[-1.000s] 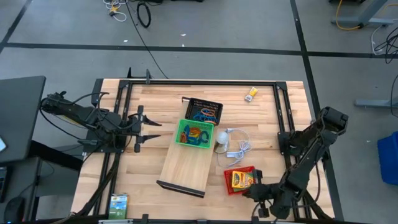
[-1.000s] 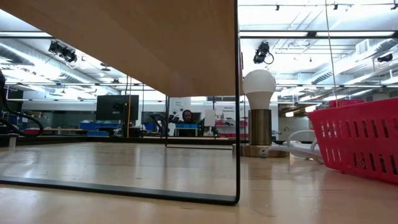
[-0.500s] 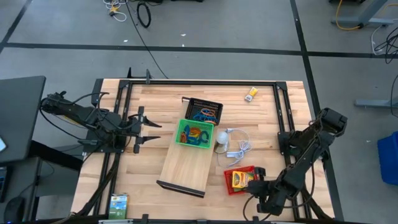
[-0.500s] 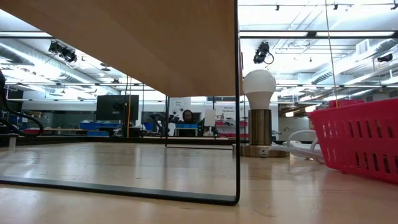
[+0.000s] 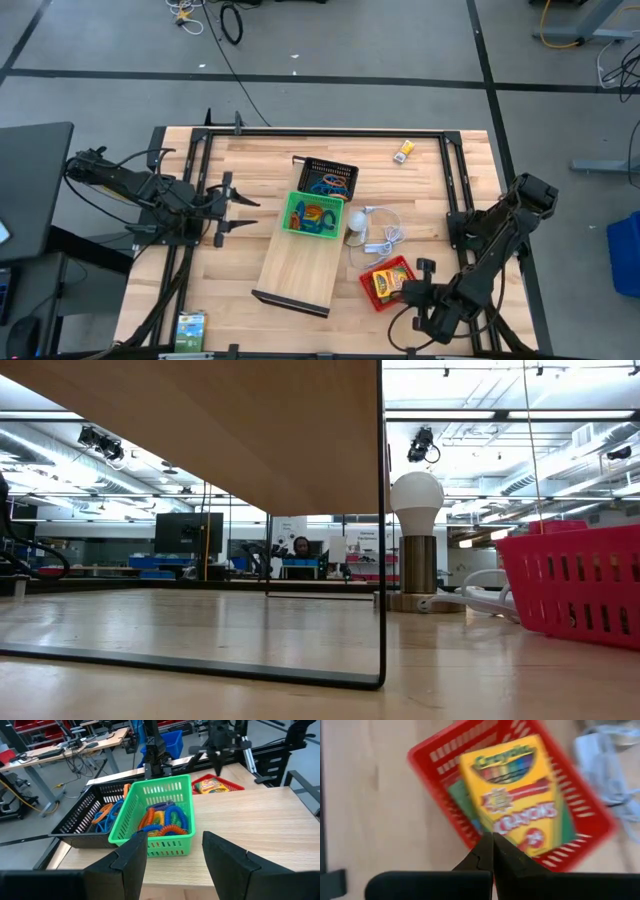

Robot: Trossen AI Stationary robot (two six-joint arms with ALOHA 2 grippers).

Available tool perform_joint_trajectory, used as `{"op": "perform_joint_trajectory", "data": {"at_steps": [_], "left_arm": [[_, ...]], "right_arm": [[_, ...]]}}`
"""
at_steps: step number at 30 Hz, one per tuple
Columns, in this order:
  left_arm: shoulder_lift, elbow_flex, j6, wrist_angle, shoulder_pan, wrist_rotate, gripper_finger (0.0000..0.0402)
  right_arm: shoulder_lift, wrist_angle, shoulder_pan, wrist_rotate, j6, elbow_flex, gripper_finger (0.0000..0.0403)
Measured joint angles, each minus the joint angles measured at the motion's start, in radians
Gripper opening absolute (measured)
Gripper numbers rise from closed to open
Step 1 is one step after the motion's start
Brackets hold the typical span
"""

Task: Pick & Place Office Desk Supplies
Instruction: Put the box of crayon into the red bin

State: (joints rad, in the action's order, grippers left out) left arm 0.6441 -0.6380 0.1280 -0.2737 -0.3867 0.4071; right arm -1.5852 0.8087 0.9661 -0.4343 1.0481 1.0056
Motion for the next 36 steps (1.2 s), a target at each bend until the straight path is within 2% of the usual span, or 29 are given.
{"op": "perform_joint_trajectory", "data": {"at_steps": [7, 9, 15, 26, 36], "left_arm": [[0.000, 0.000, 0.000, -0.003, 0.000, -0.009, 0.0197], [0.000, 0.000, 0.000, -0.003, 0.000, -0.009, 0.0197], [0.000, 0.000, 0.000, -0.011, 0.000, -0.009, 0.0197], [0.000, 0.000, -0.001, -0.011, 0.000, -0.009, 0.0197], [0.000, 0.000, 0.002, -0.011, 0.000, -0.025, 0.0197]], "right_arm": [[0.000, 0.056, -0.015, -0.060, 0.021, 0.025, 0.0000], [0.000, 0.054, -0.022, -0.043, 0.020, 0.025, 0.0000], [0.000, 0.035, -0.023, 0.100, 0.013, 0.042, 0.0000], [-0.002, -0.040, -0.041, 0.066, -0.026, 0.042, 0.0000], [-0.109, -0.098, -0.090, 0.096, -0.116, 0.042, 0.0000]]}}
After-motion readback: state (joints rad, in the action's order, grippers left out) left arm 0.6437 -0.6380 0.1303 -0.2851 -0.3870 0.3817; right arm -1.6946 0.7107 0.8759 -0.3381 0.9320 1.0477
